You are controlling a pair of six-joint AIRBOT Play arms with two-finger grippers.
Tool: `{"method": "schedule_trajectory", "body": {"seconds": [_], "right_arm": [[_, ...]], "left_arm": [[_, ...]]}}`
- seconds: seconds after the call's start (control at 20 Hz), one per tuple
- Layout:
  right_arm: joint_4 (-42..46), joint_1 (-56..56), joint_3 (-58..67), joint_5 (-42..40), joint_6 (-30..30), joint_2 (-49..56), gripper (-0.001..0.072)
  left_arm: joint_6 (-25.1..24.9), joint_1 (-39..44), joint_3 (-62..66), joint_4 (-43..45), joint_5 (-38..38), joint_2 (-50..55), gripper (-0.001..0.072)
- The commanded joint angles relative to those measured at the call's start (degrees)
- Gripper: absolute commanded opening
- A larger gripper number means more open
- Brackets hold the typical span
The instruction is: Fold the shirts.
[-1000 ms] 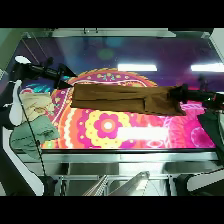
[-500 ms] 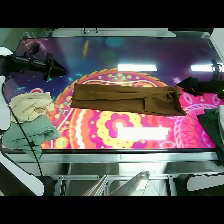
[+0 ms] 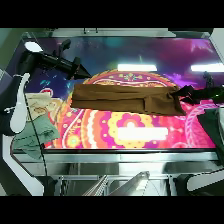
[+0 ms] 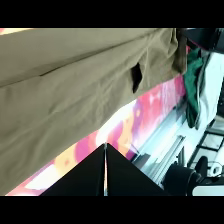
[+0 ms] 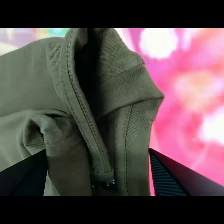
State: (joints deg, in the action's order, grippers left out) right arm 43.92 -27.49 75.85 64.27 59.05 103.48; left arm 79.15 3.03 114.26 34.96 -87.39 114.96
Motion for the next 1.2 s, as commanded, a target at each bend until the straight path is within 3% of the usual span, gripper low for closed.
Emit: {"method": "schedule_trajectory", "body": {"seconds": [0.0, 0.1, 0.25, 0.3, 0.35, 0.55, 0.6, 0.65, 0.7, 1.15], "right_arm": [[2.1, -0.5, 0.0, -0.4, 1.4, 1.3, 0.0709], [2.0, -1.1, 0.0, 2.0, 1.8, 1.6, 0.0708], [2.0, -0.2, 0.0, 8.1, -2.4, 3.6, 0.0705], [1.7, 0.2, 0.0, 9.5, -3.0, 4.4, 0.0656], [0.8, 0.5, 0.0, 10.4, -3.8, 4.9, 0.0496], [-5.2, 2.0, 0.2, 12.3, -6.8, 5.0, 0.0454], [-7.1, 2.6, 0.3, 12.3, -7.5, 5.0, 0.0292], [-8.6, 3.1, 0.5, 12.4, -8.5, 5.0, 0.005], [-10.0, 3.5, 1.2, 12.8, -8.5, 5.0, 0.0023], [-12.8, 6.7, 12.6, 22.2, -2.5, -5.1, 0.0022]], "left_arm": [[-0.7, 4.2, 0.0, 0.0, -0.7, 0.7, 0.0], [-1.0, 6.1, -0.1, 0.0, -1.1, 1.7, 0.0], [-1.3, 8.8, -0.1, 0.0, -0.5, 3.8, 0.0], [-1.3, 9.7, -0.1, 0.0, -0.2, 4.7, 0.0], [-1.3, 10.5, -0.1, -0.1, 0.0, 5.6, 0.0], [-1.4, 13.0, -0.1, -0.2, 2.7, 8.2, 0.0], [-1.4, 13.5, -0.1, -0.2, 4.0, 8.6, 0.0], [-1.4, 14.0, -0.1, -0.2, 5.3, 9.0, 0.0], [-1.4, 14.4, -0.1, -0.2, 6.9, 9.4, 0.0], [-0.7, 20.1, 0.0, 1.5, 25.7, 11.3, -0.0002]]}}
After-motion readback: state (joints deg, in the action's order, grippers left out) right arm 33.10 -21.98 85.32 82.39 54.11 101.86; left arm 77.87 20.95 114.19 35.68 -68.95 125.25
